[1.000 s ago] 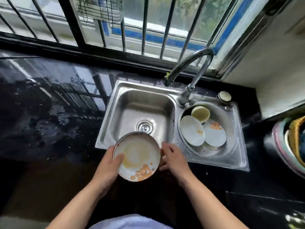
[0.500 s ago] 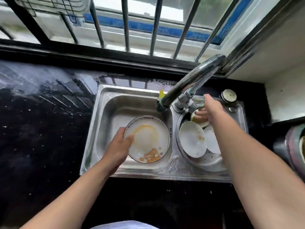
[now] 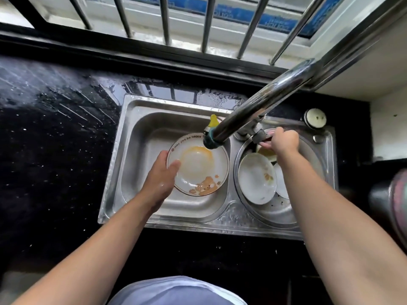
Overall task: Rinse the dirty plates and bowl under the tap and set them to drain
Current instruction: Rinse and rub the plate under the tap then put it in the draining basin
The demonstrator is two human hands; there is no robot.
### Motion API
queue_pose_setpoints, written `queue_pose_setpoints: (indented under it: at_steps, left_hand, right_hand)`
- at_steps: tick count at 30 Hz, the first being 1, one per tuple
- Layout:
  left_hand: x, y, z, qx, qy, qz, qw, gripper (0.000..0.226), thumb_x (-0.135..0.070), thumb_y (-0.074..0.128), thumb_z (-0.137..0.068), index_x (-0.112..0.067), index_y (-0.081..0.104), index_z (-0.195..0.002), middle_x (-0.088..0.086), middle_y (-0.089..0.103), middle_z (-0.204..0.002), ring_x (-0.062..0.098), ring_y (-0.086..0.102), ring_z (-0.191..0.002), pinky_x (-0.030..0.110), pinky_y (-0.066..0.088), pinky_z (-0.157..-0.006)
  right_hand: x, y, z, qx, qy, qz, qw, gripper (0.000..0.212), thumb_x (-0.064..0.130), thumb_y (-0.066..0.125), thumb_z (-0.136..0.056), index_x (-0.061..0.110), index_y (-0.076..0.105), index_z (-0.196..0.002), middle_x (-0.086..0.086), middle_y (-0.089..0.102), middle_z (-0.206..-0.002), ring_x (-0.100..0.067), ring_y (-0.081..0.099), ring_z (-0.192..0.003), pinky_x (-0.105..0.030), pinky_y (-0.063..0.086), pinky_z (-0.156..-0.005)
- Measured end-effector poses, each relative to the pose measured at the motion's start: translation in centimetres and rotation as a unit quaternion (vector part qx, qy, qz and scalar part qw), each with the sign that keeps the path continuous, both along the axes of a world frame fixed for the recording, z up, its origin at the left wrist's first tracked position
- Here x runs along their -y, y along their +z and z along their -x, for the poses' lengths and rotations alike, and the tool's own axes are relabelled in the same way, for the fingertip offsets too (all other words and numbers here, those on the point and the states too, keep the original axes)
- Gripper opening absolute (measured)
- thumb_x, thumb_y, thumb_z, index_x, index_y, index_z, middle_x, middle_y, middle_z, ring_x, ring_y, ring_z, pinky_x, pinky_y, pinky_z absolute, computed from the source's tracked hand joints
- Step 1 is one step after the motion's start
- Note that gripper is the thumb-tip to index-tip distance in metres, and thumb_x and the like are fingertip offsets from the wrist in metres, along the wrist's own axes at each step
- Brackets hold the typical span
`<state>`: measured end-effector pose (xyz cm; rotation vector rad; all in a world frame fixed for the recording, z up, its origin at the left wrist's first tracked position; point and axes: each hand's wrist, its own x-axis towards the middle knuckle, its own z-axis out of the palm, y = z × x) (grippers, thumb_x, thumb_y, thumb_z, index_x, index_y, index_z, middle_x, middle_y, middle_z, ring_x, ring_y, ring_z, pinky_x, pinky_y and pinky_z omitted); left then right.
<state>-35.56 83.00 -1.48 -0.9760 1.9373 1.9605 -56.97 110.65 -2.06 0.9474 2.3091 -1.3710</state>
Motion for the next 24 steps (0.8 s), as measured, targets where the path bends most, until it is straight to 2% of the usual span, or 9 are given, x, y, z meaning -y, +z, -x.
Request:
queue_pose_setpoints:
  at_steps: [2, 5, 7, 9, 13, 17, 19, 21, 24]
  left_hand:
    - [-0.1, -0.1, 0.1, 0.003, 0.001, -0.003, 1.0, 0.015, -0.036, 0.054, -0.092, -0.044, 0.064, -0.1, -0.01, 0.076, -0.104, 0.021, 0.071, -0.102, 0.044, 0.059, -0.087]
    - [-0.3, -0.4, 0.1, 0.008, -0.003, 0.001, 1.0, 0.014, -0.036, 0.053, -0.093, -0.044, 0.063, -0.1, -0.012, 0.075, -0.101, 0.019, 0.071, -0.098, 0.037, 0.056, -0.075]
    - [-0.4, -0.6, 0.1, 0.012, -0.002, 0.001, 1.0, 0.013, -0.035, 0.052, -0.095, -0.043, 0.062, -0.099, -0.014, 0.075, -0.099, 0.016, 0.07, -0.093, 0.032, 0.052, -0.068]
    - [-0.3, -0.6, 0.0, 0.013, 0.003, 0.002, 1.0, 0.012, -0.035, 0.052, -0.095, -0.042, 0.061, -0.099, -0.017, 0.074, -0.096, 0.01, 0.07, -0.087, 0.029, 0.051, -0.064]
    - [0.2, -0.7, -0.3, 0.01, 0.019, -0.011, 1.0, 0.019, -0.033, 0.053, -0.093, -0.048, 0.064, -0.096, -0.012, 0.075, -0.101, 0.019, 0.071, -0.1, 0.043, 0.061, -0.079]
    - [0.6, -1.2, -0.4, -0.014, 0.0, -0.013, 1.0, 0.033, -0.027, 0.052, -0.09, -0.042, 0.068, -0.115, -0.001, 0.075, -0.118, 0.027, 0.069, -0.114, 0.056, 0.056, -0.098]
    - [0.9, -1.5, -0.4, -0.019, 0.008, -0.001, 1.0, 0.036, -0.027, 0.052, -0.09, -0.033, 0.066, -0.122, 0.0, 0.076, -0.12, 0.025, 0.069, -0.115, 0.054, 0.055, -0.101]
    - [1.3, -1.7, -0.3, -0.018, 0.032, 0.0, 0.999, 0.034, -0.026, 0.054, -0.092, -0.034, 0.068, -0.122, -0.003, 0.077, -0.118, 0.02, 0.071, -0.113, 0.048, 0.057, -0.1]
    - [1.3, -1.9, -0.3, -0.006, 0.069, -0.033, 0.997, 0.034, -0.021, 0.051, -0.094, -0.035, 0.07, -0.119, -0.002, 0.078, -0.113, 0.021, 0.073, -0.104, 0.038, 0.061, -0.08]
  right_hand:
    - [0.1, 0.3, -0.3, 0.005, -0.005, -0.002, 1.0, 0.033, 0.021, 0.037, -0.094, 0.007, 0.058, -0.073, -0.029, 0.074, -0.087, -0.042, 0.077, -0.081, -0.046, 0.059, -0.094]
    - [1.0, 2.5, -1.3, 0.029, 0.012, -0.002, 0.999, 0.036, 0.031, 0.036, -0.093, 0.005, 0.059, -0.081, -0.027, 0.073, -0.105, -0.041, 0.077, -0.075, -0.04, 0.063, -0.076]
    - [1.8, 4.0, -2.8, 0.038, 0.079, -0.082, 0.993, 0.05, 0.043, 0.036, -0.093, 0.001, 0.064, -0.093, -0.021, 0.073, -0.107, -0.037, 0.076, -0.087, -0.031, 0.056, -0.072]
    - [3.3, 5.7, -6.2, -0.062, 0.15, -0.191, 0.968, 0.042, 0.038, 0.042, -0.094, 0.005, 0.067, -0.104, -0.016, 0.07, -0.103, -0.033, 0.067, -0.101, -0.028, 0.044, -0.081]
    - [9.2, 8.2, -15.3, -0.318, 0.331, -0.185, 0.869, 0.027, 0.014, 0.053, -0.085, 0.009, 0.068, -0.106, -0.006, 0.065, -0.103, -0.021, 0.058, -0.097, -0.029, 0.044, -0.082]
    - [13.4, 6.6, -16.8, -0.201, 0.51, -0.18, 0.817, 0.031, 0.016, 0.056, -0.088, 0.008, 0.063, -0.117, -0.009, 0.062, -0.116, -0.027, 0.054, -0.109, -0.038, 0.047, -0.087]
    - [14.8, 6.0, -16.6, -0.187, 0.604, -0.223, 0.742, 0.039, 0.021, 0.05, -0.095, 0.006, 0.055, -0.13, -0.013, 0.057, -0.132, -0.032, 0.051, -0.122, -0.039, 0.041, -0.099]
    - [14.8, 5.6, -17.1, -0.18, 0.698, -0.199, 0.664, 0.041, 0.025, 0.045, -0.099, 0.006, 0.052, -0.136, -0.013, 0.045, -0.151, -0.033, 0.042, -0.139, -0.042, 0.038, -0.11]
    - [11.9, 5.6, -18.2, -0.14, 0.746, -0.143, 0.635, 0.032, 0.028, 0.041, -0.104, 0.012, 0.061, -0.123, -0.001, 0.042, -0.157, -0.028, 0.037, -0.146, -0.046, 0.036, -0.116]
